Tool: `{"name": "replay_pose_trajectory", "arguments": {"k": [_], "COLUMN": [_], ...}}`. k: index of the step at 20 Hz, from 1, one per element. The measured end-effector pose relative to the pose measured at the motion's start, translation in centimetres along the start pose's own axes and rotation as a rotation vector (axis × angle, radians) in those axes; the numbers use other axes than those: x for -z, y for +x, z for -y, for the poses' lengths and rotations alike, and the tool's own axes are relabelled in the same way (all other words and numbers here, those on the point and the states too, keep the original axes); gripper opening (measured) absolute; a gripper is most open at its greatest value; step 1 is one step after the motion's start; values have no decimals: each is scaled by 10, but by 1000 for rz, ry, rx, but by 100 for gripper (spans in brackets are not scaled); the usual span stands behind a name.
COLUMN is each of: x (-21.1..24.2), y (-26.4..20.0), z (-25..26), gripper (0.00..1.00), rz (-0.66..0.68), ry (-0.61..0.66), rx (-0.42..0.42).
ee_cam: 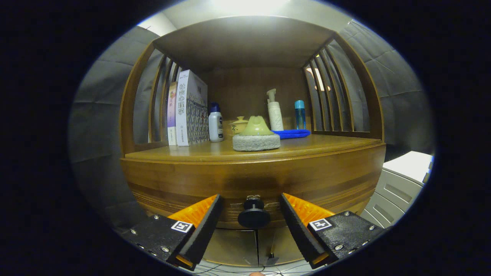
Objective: Pull open the drawer, take out the items inside it, and place them on the countertop above the cabinet.
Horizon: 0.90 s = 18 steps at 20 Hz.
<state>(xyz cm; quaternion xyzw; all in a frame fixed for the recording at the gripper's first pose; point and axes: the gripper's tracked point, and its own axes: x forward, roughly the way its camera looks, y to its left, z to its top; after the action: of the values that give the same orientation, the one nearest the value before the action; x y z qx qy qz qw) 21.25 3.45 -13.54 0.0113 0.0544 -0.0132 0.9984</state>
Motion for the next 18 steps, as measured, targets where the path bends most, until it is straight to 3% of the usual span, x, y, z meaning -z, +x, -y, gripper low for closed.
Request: {"name": "replay_pose_trajectory", "arguments": {"k": [8,18], "x": [-48,-131], "y": [-68,-169], "z": [4,15], "gripper": [94,94], "rz": [35,230], "ry": [-8,-30], "rx": [-20,-64]}}
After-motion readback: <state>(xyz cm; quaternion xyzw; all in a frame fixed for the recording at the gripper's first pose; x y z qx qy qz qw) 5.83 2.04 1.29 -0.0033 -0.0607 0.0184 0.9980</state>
